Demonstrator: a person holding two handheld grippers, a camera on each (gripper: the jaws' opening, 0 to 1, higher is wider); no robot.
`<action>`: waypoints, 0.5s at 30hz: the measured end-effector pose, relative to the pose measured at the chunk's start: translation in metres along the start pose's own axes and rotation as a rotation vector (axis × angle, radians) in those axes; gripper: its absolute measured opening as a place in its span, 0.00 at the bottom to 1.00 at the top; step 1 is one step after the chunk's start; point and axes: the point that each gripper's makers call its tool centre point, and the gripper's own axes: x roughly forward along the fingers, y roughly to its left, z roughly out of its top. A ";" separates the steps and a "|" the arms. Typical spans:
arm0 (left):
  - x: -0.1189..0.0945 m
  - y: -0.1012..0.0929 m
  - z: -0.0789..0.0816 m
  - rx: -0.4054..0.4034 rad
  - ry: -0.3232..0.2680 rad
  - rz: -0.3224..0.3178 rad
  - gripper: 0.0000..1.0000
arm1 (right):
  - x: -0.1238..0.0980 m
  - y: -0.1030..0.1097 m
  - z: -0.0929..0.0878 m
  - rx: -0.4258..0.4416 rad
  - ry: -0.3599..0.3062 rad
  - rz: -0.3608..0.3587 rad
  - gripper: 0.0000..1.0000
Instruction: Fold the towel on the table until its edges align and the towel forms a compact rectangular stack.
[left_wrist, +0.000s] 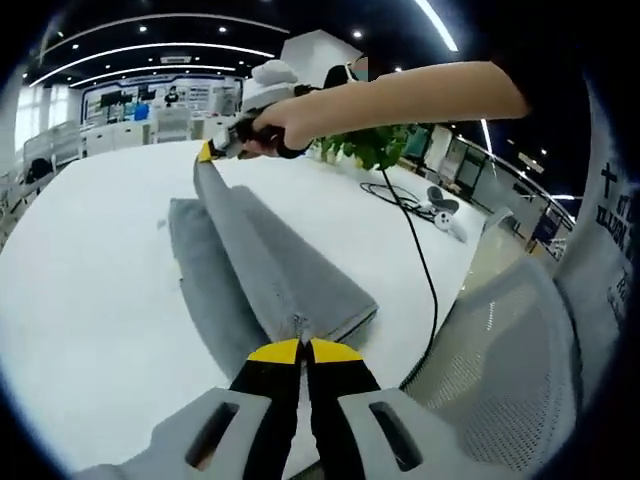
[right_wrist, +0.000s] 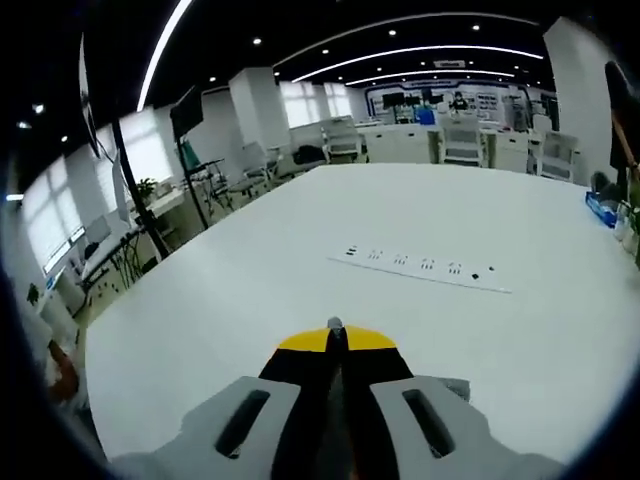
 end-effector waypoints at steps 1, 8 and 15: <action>0.001 0.001 -0.003 -0.010 0.007 0.001 0.02 | 0.002 0.001 -0.002 0.005 0.001 0.002 0.01; 0.003 0.011 -0.019 -0.112 0.059 0.002 0.02 | 0.017 0.007 -0.013 0.020 0.011 0.008 0.01; 0.001 0.020 -0.031 -0.202 0.093 0.035 0.02 | 0.033 0.020 -0.016 0.012 0.010 0.049 0.02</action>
